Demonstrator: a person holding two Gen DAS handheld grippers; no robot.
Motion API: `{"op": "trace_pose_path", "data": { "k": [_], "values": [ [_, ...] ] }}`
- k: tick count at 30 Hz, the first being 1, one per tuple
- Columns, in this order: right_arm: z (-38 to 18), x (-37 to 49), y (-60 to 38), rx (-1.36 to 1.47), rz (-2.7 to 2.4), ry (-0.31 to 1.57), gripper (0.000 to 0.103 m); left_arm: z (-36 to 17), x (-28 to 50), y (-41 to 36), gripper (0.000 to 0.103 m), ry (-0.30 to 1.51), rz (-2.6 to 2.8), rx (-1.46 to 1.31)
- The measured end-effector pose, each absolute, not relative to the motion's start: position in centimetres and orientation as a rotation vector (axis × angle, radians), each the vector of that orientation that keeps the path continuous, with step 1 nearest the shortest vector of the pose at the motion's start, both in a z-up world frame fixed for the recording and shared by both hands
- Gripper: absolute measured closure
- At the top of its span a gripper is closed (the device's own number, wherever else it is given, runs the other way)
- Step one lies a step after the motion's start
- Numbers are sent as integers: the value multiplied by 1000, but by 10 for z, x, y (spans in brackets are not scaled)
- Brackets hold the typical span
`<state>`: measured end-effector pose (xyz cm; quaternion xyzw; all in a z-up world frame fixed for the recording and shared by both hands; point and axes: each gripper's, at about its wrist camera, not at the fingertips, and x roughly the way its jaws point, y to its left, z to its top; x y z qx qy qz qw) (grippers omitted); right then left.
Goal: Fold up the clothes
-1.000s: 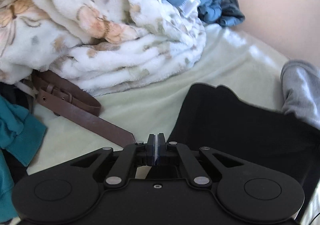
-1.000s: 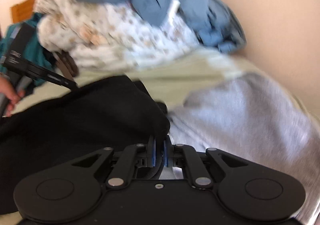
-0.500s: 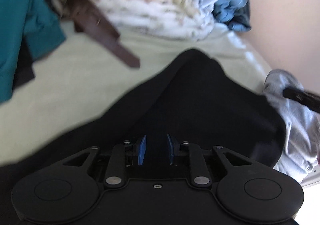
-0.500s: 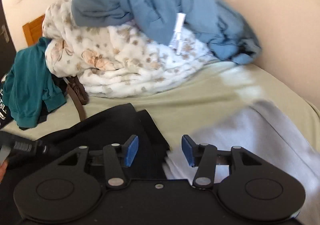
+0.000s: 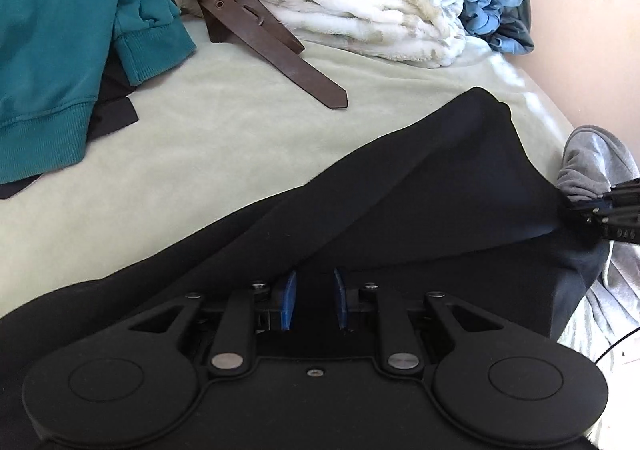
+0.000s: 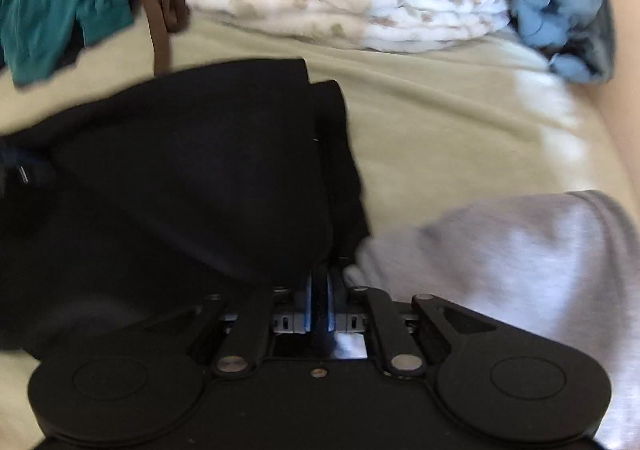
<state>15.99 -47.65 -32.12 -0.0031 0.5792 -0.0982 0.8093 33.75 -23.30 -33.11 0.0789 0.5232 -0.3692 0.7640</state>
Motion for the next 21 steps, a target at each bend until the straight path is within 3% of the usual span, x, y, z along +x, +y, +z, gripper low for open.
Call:
{"op": "trace_pose_path", "data": {
  "k": [7, 12, 15, 17, 21],
  "values": [
    [-335, 169, -501, -39, -242, 1220, 100, -332, 342, -233, 80, 1135, -808, 187],
    [-325, 169, -497, 38, -226, 1220, 94, -329, 345, -230, 77, 1134, -787, 154],
    [-301, 161, -492, 84, -228, 1175, 78, -314, 347, -216, 62, 1106, -749, 105],
    [-279, 157, -479, 57, -238, 1107, 37, -299, 346, -198, 59, 1076, -720, 71],
    [-252, 156, -457, 64, -231, 992, 34, -289, 339, -164, 48, 1067, -638, 70]
  ]
}}
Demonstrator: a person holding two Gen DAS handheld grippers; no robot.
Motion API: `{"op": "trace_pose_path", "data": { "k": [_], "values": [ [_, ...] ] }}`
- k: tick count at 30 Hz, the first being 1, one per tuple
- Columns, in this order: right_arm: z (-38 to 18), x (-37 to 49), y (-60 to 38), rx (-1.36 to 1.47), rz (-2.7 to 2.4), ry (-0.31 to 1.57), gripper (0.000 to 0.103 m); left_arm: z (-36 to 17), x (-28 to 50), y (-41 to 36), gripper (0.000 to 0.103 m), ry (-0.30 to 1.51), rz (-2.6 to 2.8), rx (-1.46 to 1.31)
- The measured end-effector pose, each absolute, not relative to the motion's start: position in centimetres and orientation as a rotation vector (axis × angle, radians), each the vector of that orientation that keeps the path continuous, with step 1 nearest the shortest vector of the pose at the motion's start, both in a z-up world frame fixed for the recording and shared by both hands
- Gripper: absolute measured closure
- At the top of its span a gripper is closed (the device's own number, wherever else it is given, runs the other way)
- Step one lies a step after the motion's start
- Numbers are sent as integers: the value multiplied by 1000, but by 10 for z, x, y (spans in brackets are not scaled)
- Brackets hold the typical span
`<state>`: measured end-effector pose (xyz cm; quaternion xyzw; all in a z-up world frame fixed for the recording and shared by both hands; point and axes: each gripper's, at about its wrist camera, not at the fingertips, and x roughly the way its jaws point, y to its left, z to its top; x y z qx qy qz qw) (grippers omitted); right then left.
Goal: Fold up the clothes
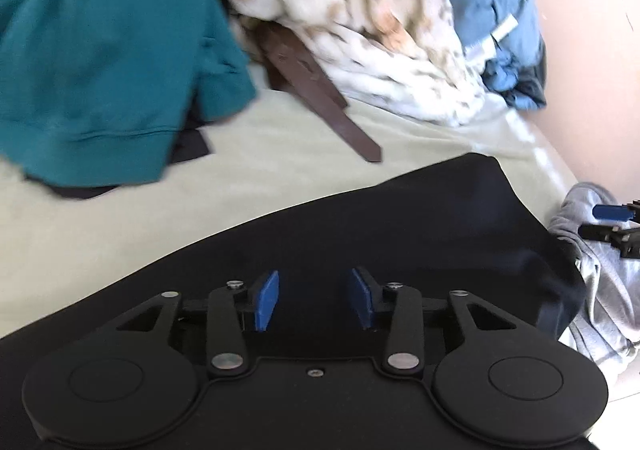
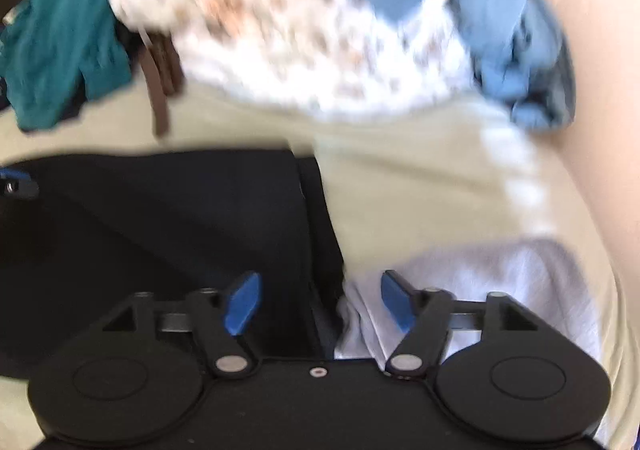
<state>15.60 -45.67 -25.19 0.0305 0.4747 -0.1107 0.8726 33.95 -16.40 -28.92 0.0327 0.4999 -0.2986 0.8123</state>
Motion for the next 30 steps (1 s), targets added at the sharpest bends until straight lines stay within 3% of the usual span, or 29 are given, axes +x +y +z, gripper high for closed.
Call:
{"op": "trace_pose_path", "data": {
  "k": [3, 6, 12, 16, 18, 20, 25, 27, 28, 30],
  "values": [
    [-262, 163, -434, 164, -143, 974, 34, -295, 336, -134, 48, 1099, -537, 50],
    [-303, 169, -411, 296, -51, 1081, 42, -306, 331, -98, 48, 1147, -445, -15],
    [-349, 154, -404, 166, -172, 1227, 44, -330, 321, -62, 47, 1165, -380, 18],
    [-327, 143, -409, 150, -267, 1257, 44, -312, 314, -46, 44, 1162, -342, -10],
    [-310, 139, -405, 139, -272, 1239, 44, -302, 307, -32, 35, 1147, -334, -48],
    [-287, 133, -396, 242, -219, 1187, 40, -295, 297, -15, 33, 1144, -326, -83],
    [-291, 111, -371, 472, -219, 1167, 39, -310, 266, 31, 33, 1209, -253, -113],
    [-300, 100, -372, 573, -270, 1146, 65, -318, 259, 45, 33, 1240, -224, -147],
    [-308, 89, -375, 677, -313, 1111, 95, -321, 254, 55, 34, 1243, -216, -172],
    [-324, 69, -381, 896, -360, 1047, 91, -324, 248, 68, 37, 1236, -214, -206]
  ]
}}
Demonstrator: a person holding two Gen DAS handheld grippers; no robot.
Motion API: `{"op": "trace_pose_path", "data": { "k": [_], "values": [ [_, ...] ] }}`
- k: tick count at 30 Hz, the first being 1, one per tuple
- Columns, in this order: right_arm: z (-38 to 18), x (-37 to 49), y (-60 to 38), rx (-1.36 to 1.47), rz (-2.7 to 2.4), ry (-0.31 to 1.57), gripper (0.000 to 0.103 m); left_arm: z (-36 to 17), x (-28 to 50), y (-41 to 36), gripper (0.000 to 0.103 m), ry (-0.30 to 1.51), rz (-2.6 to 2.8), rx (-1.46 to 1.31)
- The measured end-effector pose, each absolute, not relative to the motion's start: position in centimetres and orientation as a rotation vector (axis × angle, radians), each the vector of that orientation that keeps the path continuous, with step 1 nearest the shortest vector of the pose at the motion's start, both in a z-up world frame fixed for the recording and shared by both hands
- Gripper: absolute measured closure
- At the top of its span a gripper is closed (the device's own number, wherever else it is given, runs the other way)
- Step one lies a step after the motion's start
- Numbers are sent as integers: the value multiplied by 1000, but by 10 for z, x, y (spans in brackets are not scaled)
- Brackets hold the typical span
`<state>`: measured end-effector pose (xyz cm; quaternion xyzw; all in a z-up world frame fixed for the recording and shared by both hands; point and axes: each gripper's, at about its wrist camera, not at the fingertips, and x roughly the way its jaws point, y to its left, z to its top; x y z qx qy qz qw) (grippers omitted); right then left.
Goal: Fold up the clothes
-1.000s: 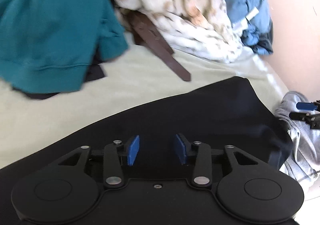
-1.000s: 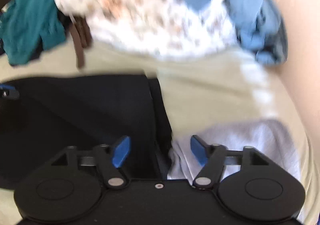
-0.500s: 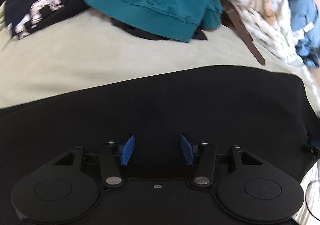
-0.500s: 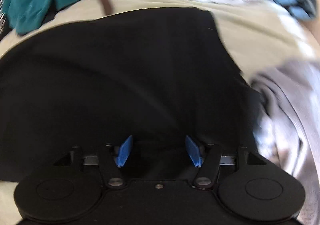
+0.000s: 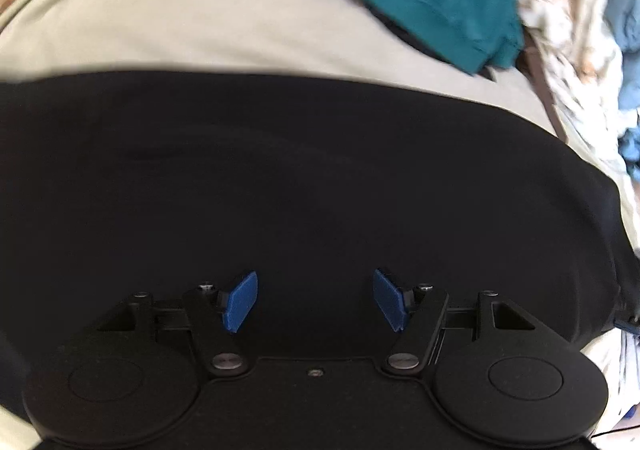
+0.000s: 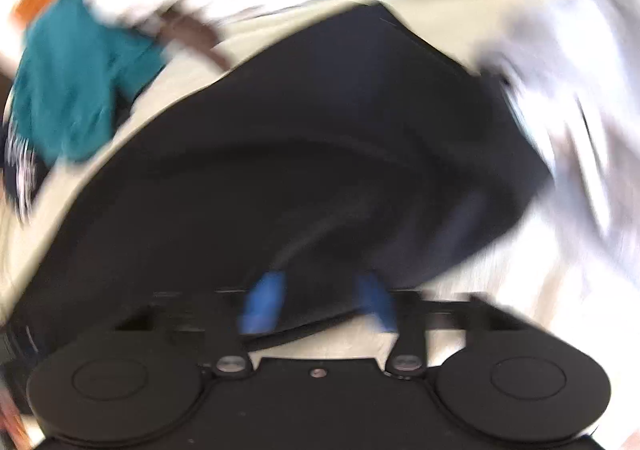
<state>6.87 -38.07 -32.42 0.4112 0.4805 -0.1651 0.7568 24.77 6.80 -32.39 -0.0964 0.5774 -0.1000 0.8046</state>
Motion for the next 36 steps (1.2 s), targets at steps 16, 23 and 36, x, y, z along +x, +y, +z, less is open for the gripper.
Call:
{"op": "trace_pose_path", "data": {
  "k": [16, 23, 36],
  "values": [
    [-348, 55, -378, 1107, -430, 866, 98, -329, 247, 69, 53, 1243, -190, -155],
    [-348, 45, -391, 1057, -482, 893, 100, -331, 248, 71, 53, 1243, -181, -179],
    [-271, 89, -336, 247, -375, 1000, 57, -264, 228, 140, 39, 1047, -24, -202]
  ]
}}
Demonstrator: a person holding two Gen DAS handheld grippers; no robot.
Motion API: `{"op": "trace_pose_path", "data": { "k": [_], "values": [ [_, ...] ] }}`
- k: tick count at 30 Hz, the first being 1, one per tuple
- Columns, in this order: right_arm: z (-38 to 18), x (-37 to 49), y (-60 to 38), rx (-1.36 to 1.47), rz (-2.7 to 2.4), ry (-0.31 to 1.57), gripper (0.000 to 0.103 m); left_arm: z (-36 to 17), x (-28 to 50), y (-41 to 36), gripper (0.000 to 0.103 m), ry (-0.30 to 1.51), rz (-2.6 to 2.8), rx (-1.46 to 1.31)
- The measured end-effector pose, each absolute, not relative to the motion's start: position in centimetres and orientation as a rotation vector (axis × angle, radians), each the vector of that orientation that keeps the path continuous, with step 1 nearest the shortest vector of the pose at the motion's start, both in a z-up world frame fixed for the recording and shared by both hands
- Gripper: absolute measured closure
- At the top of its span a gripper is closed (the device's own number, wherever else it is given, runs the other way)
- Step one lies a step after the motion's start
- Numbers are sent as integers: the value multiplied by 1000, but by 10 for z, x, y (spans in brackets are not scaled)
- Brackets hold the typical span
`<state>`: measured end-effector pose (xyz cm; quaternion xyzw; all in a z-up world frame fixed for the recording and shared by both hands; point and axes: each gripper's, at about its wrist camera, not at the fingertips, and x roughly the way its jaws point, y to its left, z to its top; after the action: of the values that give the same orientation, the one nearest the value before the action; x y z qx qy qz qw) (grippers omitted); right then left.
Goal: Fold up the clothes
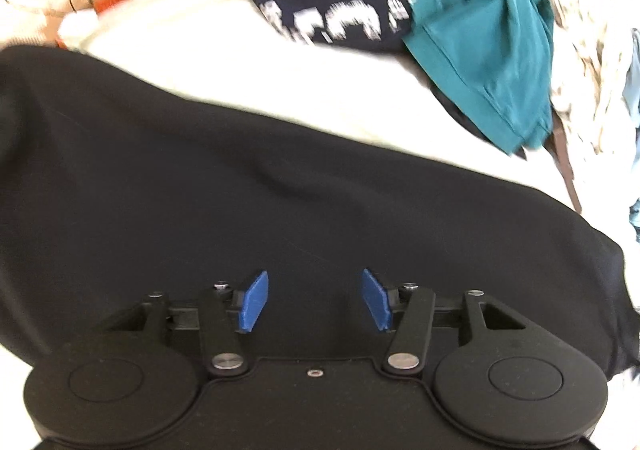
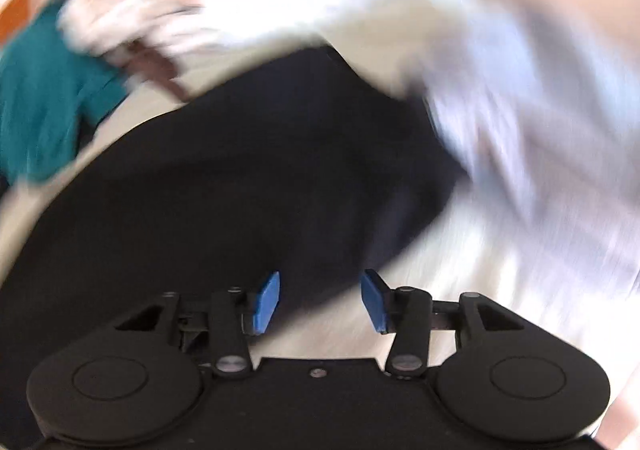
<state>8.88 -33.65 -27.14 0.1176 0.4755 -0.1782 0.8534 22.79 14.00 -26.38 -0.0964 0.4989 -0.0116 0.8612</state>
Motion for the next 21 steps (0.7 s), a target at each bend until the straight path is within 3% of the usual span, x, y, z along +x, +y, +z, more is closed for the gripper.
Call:
{"op": "trace_pose_path", "data": {
  "k": [3, 5, 6, 13, 18, 21],
  "values": [
    [-250, 129, -282, 109, -128, 963, 48, -244, 225, 173, 38, 1000, 40, -167],
    [-241, 153, -242, 53, 14, 925, 34, -233, 221, 196, 35, 971, 77, -187],
    [-242, 165, -225, 77, 82, 920, 32, -228, 218, 210, 35, 956, 98, -205],
    [-265, 218, -150, 96, 251, 980, 33, -207, 214, 277, 34, 889, 172, -195],
    [-303, 237, -142, -71, 151, 1154, 33, -199, 210, 316, 17, 856, 199, -186],
    [-287, 242, -140, -47, 146, 1172, 33, -197, 214, 339, 15, 832, 213, -183]
  ]
}}
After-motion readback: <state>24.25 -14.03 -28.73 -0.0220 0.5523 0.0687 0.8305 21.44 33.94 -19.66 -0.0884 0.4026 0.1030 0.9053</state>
